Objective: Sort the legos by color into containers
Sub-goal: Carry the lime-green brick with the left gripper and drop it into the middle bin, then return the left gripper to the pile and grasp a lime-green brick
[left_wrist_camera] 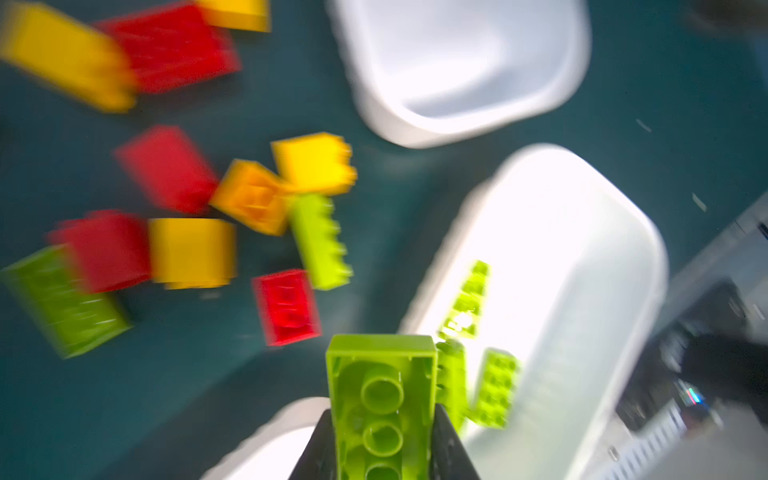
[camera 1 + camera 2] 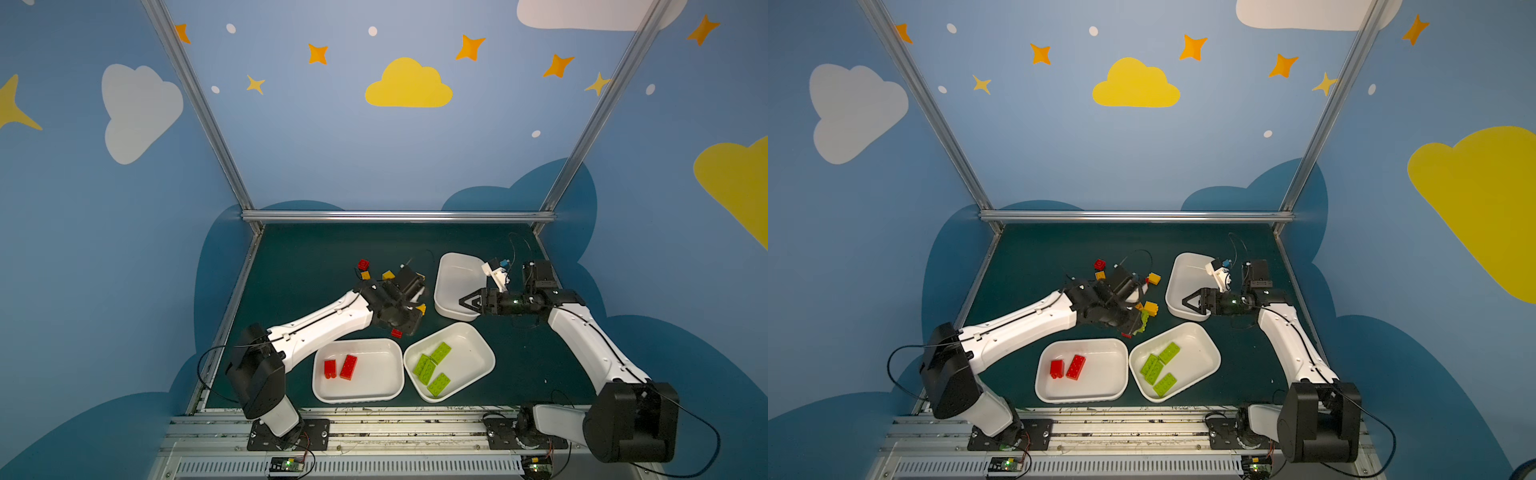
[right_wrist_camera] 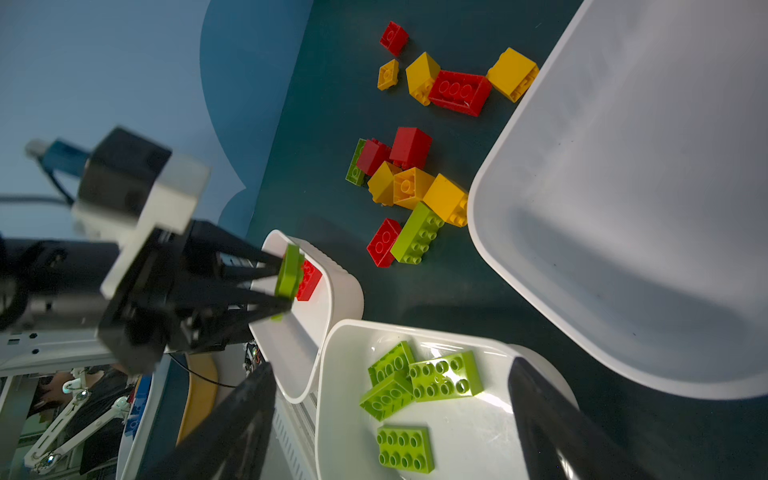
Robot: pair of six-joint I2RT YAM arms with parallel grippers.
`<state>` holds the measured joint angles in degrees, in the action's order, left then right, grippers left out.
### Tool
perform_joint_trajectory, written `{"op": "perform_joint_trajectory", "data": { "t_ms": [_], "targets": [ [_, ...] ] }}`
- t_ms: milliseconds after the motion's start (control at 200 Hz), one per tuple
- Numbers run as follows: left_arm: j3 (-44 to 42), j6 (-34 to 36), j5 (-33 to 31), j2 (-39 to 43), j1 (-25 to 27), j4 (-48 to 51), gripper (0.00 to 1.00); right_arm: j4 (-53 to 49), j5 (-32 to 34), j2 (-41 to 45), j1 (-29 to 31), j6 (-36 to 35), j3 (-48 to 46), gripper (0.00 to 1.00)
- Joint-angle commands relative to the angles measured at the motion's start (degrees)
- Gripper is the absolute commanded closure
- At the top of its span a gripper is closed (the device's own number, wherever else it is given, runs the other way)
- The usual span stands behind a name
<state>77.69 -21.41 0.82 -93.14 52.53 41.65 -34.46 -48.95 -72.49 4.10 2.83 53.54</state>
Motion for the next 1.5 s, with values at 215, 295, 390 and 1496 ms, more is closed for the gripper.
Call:
{"op": "perform_joint_trajectory", "data": {
  "t_ms": [215, 295, 390, 1496],
  "targets": [
    [-3.0, 3.1, 7.1, -7.5, 10.3, -11.3, 0.73, -0.2, 0.1, -0.2, -0.1, 0.3, 2.3, 0.14],
    [-3.8, 4.3, 6.7, -9.0, 11.2, -12.5, 0.73, -0.4, 0.4, 0.2, -0.2, 0.2, 2.1, 0.14],
    [-5.1, 5.6, 6.1, -10.3, 11.7, -14.1, 0.70, -0.7, 0.5, 0.5, -0.1, 0.2, 1.8, 0.14],
    [-9.9, 12.5, -4.5, -2.8, -25.3, -6.1, 0.19, 0.2, -0.4, 0.0, 1.7, 0.7, 2.0, 0.14]
  ]
}}
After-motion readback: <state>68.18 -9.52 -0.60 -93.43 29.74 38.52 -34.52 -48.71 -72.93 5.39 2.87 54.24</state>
